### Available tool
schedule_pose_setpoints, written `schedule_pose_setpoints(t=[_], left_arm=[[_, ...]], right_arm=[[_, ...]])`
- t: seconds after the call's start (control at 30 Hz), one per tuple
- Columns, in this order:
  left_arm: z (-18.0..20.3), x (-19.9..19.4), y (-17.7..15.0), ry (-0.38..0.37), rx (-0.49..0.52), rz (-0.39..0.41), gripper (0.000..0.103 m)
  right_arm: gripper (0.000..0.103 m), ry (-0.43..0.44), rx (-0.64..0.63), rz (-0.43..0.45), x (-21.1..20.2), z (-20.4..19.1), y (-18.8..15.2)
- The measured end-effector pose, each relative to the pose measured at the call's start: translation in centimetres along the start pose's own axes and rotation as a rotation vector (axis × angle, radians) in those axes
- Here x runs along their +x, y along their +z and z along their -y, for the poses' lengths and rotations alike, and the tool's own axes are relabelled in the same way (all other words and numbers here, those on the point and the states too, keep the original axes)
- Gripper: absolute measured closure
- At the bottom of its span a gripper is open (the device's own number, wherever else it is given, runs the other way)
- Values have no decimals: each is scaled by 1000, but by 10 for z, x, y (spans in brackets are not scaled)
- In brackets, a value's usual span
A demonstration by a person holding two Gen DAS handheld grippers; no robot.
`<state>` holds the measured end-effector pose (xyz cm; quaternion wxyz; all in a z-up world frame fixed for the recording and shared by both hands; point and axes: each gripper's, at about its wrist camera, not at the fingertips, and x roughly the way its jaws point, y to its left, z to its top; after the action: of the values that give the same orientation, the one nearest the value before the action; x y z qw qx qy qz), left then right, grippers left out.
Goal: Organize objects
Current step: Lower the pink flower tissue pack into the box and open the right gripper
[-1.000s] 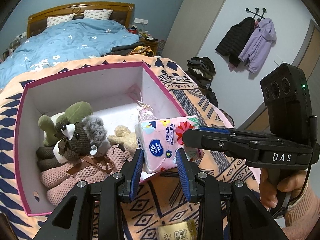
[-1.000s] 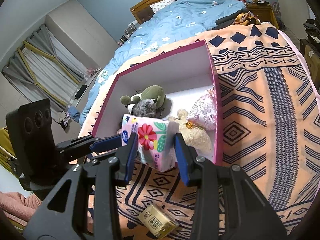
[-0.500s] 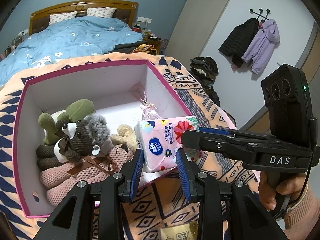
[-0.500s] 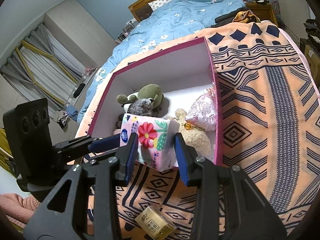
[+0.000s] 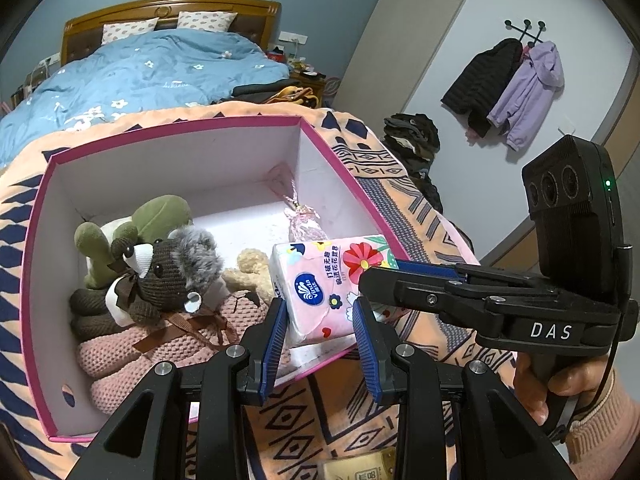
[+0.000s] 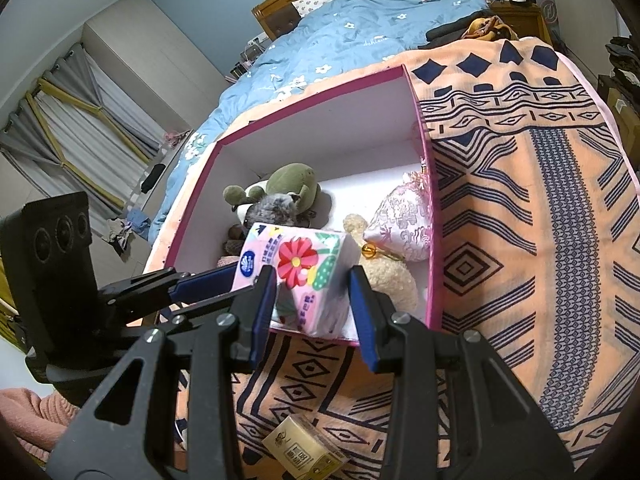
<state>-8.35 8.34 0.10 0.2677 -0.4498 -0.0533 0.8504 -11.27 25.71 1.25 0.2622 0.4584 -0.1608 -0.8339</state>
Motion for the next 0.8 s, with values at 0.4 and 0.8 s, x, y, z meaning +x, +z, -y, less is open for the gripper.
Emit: schedule_pose_setpoints(t=[0.4,0.8], left_arm=[[-7,12,-4,15,-19,-30,70],[-13,20,-8,27,-38,-59,70]], right_arm=[[63,-24,-13,-35,11,2,0],[63,-56,-41,-72,22,-2,-1]])
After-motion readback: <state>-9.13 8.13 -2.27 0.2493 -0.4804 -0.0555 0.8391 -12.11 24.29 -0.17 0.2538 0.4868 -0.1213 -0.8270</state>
